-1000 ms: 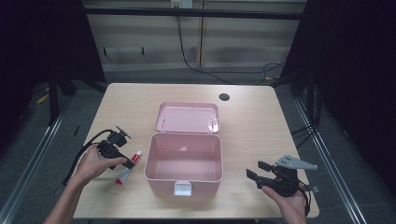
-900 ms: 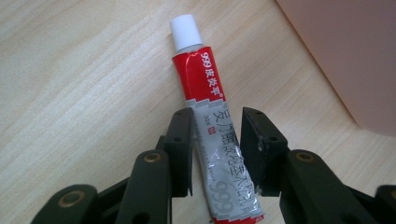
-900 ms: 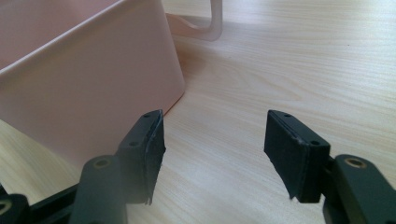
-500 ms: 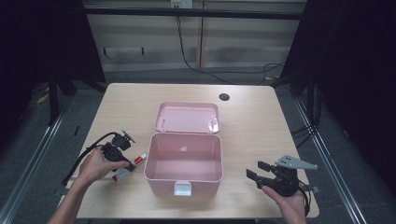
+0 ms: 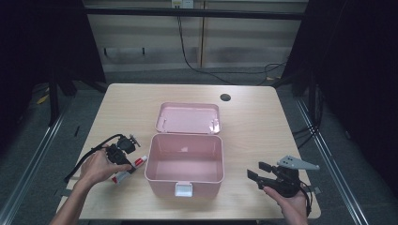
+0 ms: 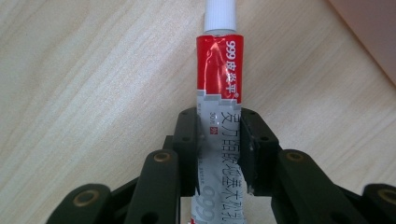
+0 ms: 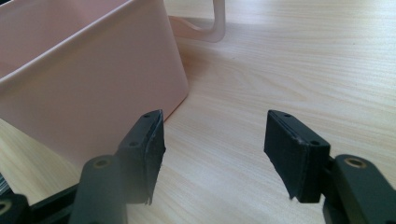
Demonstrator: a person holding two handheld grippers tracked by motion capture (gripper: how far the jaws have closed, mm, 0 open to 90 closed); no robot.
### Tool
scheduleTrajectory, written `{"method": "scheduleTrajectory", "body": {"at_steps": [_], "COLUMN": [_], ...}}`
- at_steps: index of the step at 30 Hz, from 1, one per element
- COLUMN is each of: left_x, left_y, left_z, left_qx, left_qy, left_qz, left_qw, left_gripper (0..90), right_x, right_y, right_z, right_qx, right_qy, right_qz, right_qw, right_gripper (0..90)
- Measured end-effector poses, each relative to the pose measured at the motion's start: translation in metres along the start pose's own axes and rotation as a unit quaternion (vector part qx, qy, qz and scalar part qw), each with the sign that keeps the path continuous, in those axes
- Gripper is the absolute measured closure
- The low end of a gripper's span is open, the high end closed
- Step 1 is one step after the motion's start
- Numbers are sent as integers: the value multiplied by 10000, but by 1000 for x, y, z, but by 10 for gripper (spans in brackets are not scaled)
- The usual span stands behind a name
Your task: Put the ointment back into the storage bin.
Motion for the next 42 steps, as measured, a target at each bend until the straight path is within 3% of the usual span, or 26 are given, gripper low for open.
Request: {"method": "scheduleTrajectory", "body": {"at_steps": [1, 3, 6, 9, 12, 13, 18, 19, 25, 27, 31, 36, 42], "left_x": [0, -1, -2, -6, -11, -15, -23, -24, -33, -37, -47, -54, -61], "left_y": [-2, -4, -5, -6, -8, -8, -9, -8, -5, -5, -3, -3, -5], "left_z": [0, 0, 2, 5, 9, 11, 14, 15, 19, 20, 21, 23, 27], "left_qx": [-67, -153, -206, -110, -103, -148, -64, -151, 32, -32, 24, 41, 12], "left_qy": [3, 9, 19, 9, 9, 103, 174, 197, 279, 354, 470, 468, 549], "left_qz": [90, 36, 244, 352, 330, 444, 541, 568, 743, 699, 718, 735, 956], "left_qw": [9999, 9999, 9995, 9993, 9994, 9989, 9984, 9981, 9968, 9969, 9963, 9962, 9939], "left_gripper": [707, 708, 708, 707, 707, 707, 707, 707, 707, 707, 707, 707, 707], "right_x": [0, 0, 0, 0, 0, 0, 0, 0, 0, 0, 0, 0, 0], "right_y": [0, 0, 1, 0, 0, 0, 0, 0, 0, 1, 0, 0, 1], "right_z": [0, 0, 0, 0, 0, 0, 0, 0, 0, 0, 0, 0, 0], "right_qx": [-3, -1, 7, 8, 3, 4, 14, 15, 16, 15, 12, 17, 14], "right_qy": [0, 1, 15, 13, -2, 1, 12, 10, 16, 12, 11, 9, 15], "right_qz": [-2, -3, -7, -7, -9, -10, -9, -8, -14, -9, -19, -30, -32], "right_qw": [10000, 10000, 10000, 10000, 10000, 10000, 10000, 10000, 10000, 10000, 10000, 10000, 10000], "right_gripper": [379, 379, 379, 379, 379, 379, 379, 379, 379, 379, 379, 379, 379]}}
Point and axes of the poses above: each handheld gripper's, and its own axes: x roughly forward along the jaws, z roughly out of its underside, y roughly to its right, the point moved 4 cm from there along x, roughly forward along the jaws, and after that the axes turned 7 degrees about -x, right-handed, at the moved point
